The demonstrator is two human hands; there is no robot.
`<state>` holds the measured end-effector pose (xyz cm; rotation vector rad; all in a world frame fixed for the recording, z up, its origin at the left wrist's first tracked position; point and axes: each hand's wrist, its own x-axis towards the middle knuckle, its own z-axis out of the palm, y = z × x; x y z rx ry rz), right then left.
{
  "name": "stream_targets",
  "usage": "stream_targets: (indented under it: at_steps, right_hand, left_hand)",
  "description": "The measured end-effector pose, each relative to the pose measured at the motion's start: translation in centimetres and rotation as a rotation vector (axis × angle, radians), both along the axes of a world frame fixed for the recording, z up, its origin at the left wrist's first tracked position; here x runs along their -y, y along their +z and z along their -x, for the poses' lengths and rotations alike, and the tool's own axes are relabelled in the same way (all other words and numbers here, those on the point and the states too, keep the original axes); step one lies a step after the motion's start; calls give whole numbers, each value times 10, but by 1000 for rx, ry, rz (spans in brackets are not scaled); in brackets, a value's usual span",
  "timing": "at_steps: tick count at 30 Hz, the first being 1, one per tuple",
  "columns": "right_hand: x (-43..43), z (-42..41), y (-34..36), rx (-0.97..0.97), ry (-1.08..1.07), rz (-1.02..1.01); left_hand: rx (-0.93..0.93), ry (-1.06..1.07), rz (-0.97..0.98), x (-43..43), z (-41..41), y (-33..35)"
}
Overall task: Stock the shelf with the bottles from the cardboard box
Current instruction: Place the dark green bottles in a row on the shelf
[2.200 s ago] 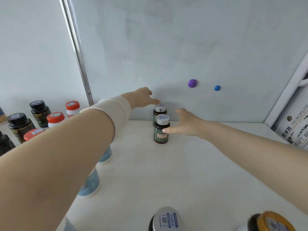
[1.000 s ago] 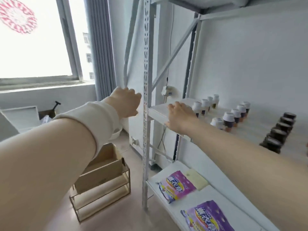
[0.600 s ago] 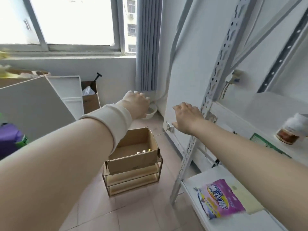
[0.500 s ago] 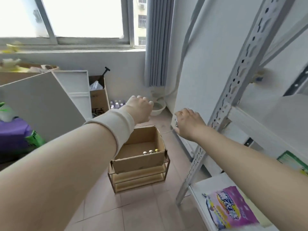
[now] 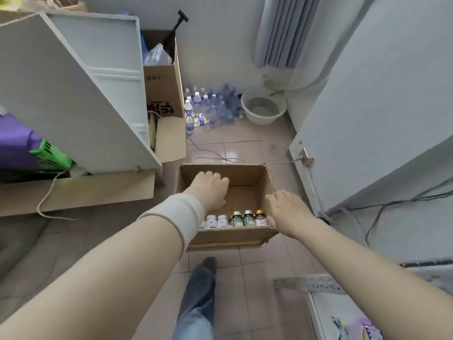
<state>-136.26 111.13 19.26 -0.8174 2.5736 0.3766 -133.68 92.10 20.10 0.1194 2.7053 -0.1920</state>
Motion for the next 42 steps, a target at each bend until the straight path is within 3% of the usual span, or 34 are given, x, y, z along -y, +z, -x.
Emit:
stream_targets:
  at_steps: [5,13,21,24,34,42]
  right_hand:
    - [12,34,-71,206,-73,-56]
    - [15,95,-174,344,-189,-44]
    - [22,135,-305,473,-159,-25]
    - [23,134,-329,500,-145,-44]
    - [28,148,-346,640,-260,-34]
    - [27,144,-306,708,-547,311]
  left_hand:
    - [197,103,-199,20,33,-81]
    - [478,328,-410,12,70,-192]
    - [539,1033,-791,-20,96,-313]
    - [505,1141,-871,-29,95,-341]
    - [564,1217,-963,-32,98,-361]
    - [377,1198,-1130,8,102,-321]
